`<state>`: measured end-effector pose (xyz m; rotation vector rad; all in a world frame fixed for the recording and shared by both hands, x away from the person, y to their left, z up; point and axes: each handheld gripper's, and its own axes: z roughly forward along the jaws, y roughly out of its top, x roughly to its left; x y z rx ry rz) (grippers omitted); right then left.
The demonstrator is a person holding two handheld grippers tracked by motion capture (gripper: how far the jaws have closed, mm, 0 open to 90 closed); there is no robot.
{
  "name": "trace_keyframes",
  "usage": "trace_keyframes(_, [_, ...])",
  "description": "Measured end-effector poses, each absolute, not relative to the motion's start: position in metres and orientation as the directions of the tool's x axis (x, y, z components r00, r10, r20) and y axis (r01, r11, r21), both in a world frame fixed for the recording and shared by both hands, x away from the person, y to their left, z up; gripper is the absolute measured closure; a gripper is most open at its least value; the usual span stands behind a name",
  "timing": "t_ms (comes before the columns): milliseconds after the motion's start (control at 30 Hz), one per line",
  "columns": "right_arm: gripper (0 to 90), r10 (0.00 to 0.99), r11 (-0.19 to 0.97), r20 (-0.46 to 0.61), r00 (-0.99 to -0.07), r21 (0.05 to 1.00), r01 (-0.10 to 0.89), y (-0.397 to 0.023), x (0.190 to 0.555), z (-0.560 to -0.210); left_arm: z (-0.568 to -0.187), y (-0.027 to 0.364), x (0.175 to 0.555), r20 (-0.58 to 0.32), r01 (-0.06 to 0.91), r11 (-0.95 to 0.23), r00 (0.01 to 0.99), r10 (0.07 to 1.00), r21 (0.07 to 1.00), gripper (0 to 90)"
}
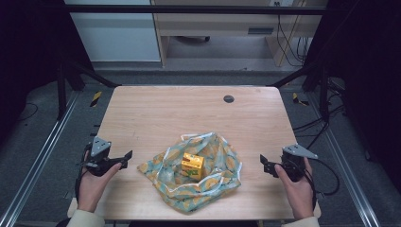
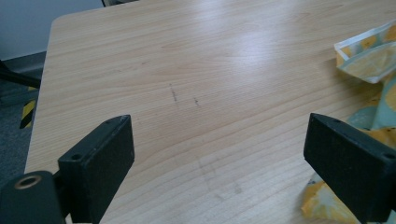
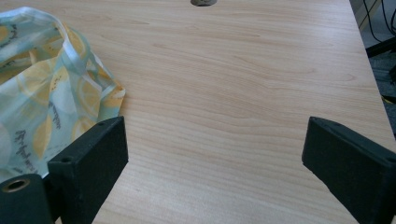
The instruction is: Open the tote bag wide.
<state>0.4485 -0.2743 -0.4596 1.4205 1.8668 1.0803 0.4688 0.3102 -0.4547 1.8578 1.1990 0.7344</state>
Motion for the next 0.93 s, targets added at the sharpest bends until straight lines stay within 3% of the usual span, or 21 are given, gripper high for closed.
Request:
trace_keyframes(267, [7.1, 0.959, 0.098, 0.060, -0.276, 0.846, 0.524, -0.271, 0.469, -0.461, -0.457, 0.321, 0.481, 0.054, 0.474, -0.234, 0.364, 0.930, 0.849, 8.5])
trace_keyframes(567, [9.4, 0.966, 0.040, 0.103, -0.237, 0.846, 0.531, -0.263, 0.495, -0.467, -0.464, 0.317, 0.491, 0.067, 0.488, -0.277, 0.403, 0.913, 0.828, 5.4])
trace_keyframes(933, [7.5, 0.965, 0.129, 0.015, -0.262, 0.841, 0.525, -0.255, 0.471, -0.476, -0.465, 0.307, 0.476, 0.101, 0.472, -0.309, 0.415, 0.904, 0.826, 5.0])
